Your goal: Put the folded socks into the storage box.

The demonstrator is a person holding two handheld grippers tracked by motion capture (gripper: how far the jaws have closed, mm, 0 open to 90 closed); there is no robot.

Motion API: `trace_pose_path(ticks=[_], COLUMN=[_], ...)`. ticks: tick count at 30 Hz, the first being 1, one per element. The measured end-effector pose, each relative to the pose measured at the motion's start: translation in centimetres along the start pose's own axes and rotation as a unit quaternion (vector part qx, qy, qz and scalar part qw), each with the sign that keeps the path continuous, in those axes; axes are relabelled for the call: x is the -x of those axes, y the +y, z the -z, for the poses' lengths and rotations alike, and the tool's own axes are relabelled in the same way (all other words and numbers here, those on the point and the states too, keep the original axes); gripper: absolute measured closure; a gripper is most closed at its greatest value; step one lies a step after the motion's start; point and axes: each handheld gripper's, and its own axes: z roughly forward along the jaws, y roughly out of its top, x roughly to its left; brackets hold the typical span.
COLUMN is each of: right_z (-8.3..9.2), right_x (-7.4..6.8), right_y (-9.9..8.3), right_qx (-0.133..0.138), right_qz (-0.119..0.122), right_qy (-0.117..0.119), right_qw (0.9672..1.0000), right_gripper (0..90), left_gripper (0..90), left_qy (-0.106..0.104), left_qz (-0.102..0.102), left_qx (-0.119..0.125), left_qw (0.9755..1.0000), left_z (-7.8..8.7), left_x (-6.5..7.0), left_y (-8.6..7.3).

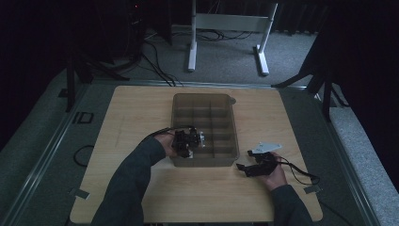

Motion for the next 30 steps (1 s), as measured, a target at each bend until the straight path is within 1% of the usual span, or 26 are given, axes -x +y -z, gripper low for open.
trace_pose_path(ticks=[3,5,6,7,8,11,12,15,17,19,20,22,23,26,28,29,30], right_z=[0.0,0.0,0.0,0.0,0.0,0.0,0.0,0.0,0.0,0.0,0.0,0.0,0.0,0.0,0.0,0.0,0.0], right_x=[0.0,0.0,0.0,0.0,0.0,0.0,0.0,0.0,0.0,0.0,0.0,0.0,0.0,0.0,0.0,0.0,0.0], right_y=[0.0,0.0,0.0,0.0,0.0,0.0,0.0,0.0,0.0,0.0,0.0,0.0,0.0,0.0,0.0,0.0,0.0], right_qx=[0.000,0.000,0.000,0.000,0.000,0.000,0.000,0.000,0.000,0.000,0.000,0.000,0.000,0.000,0.000,0.000,0.000], right_qz=[0.000,0.000,0.000,0.000,0.000,0.001,0.001,0.002,0.002,0.002,0.002,0.002,0.002,0.001,0.001,0.001,0.001], right_qy=[0.000,0.000,0.000,0.000,0.000,0.000,0.000,0.000,0.000,0.000,0.000,0.000,-0.001,-0.001,-0.001,-0.001,-0.001], right_qw=[1.0000,1.0000,1.0000,1.0000,1.0000,1.0000,1.0000,1.0000,1.0000,1.0000,1.0000,1.0000,1.0000,1.0000,1.0000,1.0000,1.0000], right_gripper=[19.2,19.2,19.2,19.2,19.2,19.2,19.2,19.2,19.2,19.2,19.2,19.2,19.2,19.2,19.2,19.2,19.2], left_gripper=[85.2,82.5,82.5,78.9,77.3,75.1,74.8,72.5,71.8,71.2,70.6,69.9,69.1,68.0,67.7,67.7,67.7], left_qy=[0.001,0.000,-0.003,-0.003,-0.003,-0.006,-0.008,-0.003,-0.002,0.002,0.005,0.011,0.015,0.023,0.023,0.022,0.021], left_qz=[0.002,0.004,0.012,0.013,0.015,0.019,0.024,0.036,0.046,0.050,0.051,0.059,0.061,0.074,0.082,0.088,0.093], left_qx=[0.001,0.004,0.011,0.014,0.017,0.032,0.041,0.067,0.089,0.097,0.098,0.109,0.111,0.122,0.135,0.146,0.152], left_qw=[1.0000,1.0000,0.9999,0.9998,0.9997,0.9993,0.9989,0.9971,0.9950,0.9940,0.9938,0.9922,0.9919,0.9896,0.9872,0.9852,0.9837], left_z=[0.1,0.2,0.5,0.7,0.9,1.8,2.1,3.1,3.8,4.2,4.4,4.8,4.9,5.3,5.6,5.7,5.7], left_x=[0.0,-0.1,-0.2,-0.2,-0.2,-0.2,-0.2,-0.3,-0.2,-0.2,-0.3,-0.3,-0.3,-0.3,-0.3,-0.3,-0.3], left_y=[0.0,-0.1,-0.2,-0.3,-0.5,-1.0,-1.2,-1.8,-2.2,-2.6,-2.7,-3.1,-3.2,-3.6,-4.1,-4.3,-4.6])
